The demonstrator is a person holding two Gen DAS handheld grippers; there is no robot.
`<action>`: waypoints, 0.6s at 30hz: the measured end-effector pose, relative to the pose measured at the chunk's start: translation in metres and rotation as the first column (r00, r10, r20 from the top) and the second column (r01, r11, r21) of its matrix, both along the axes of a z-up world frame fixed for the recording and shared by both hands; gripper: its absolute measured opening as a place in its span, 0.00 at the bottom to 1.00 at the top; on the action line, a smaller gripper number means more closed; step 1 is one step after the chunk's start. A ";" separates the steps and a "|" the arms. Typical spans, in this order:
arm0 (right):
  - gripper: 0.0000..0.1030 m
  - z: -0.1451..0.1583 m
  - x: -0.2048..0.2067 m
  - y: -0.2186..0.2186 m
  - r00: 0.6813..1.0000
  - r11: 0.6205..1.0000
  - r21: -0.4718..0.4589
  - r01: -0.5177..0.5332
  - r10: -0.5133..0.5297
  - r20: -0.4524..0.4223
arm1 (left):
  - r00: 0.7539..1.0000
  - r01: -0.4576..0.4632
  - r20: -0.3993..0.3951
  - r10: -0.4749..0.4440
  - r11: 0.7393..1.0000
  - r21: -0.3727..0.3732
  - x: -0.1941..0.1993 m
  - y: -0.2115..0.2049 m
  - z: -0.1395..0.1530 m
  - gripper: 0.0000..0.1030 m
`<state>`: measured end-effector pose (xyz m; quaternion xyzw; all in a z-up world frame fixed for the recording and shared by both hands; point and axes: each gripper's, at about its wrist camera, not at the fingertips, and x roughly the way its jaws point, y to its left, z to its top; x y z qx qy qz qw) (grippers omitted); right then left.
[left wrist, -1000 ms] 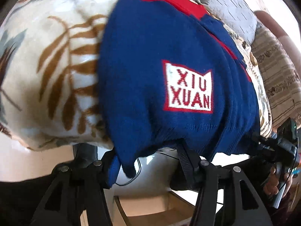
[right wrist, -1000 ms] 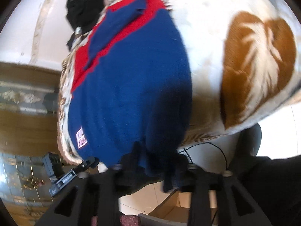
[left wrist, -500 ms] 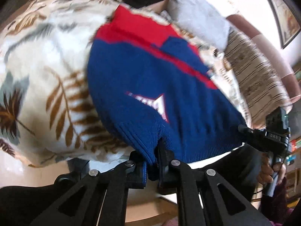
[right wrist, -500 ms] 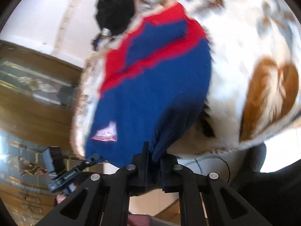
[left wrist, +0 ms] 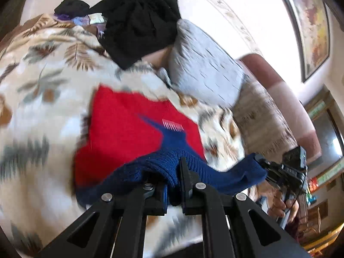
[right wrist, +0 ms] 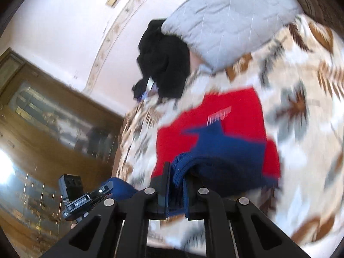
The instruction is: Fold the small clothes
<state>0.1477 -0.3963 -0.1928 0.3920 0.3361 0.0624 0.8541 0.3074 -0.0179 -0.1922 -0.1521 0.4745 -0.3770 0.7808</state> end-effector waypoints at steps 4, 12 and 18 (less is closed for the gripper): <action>0.10 -0.026 0.066 -0.037 0.998 0.998 0.030 0.064 -0.064 -0.013 | 0.998 -0.060 0.002 0.060 0.996 0.073 0.076 -0.029 -0.018 0.09; 0.14 -0.130 0.183 -0.094 0.980 0.976 0.116 0.185 -0.174 -0.099 | 0.990 -0.096 -0.086 0.112 0.980 0.177 0.173 -0.062 -0.125 0.09; 0.74 -0.176 0.178 -0.126 0.953 0.897 0.324 0.300 -0.268 -0.141 | 0.991 -0.115 -0.058 0.119 0.991 0.070 0.169 -0.046 -0.138 0.12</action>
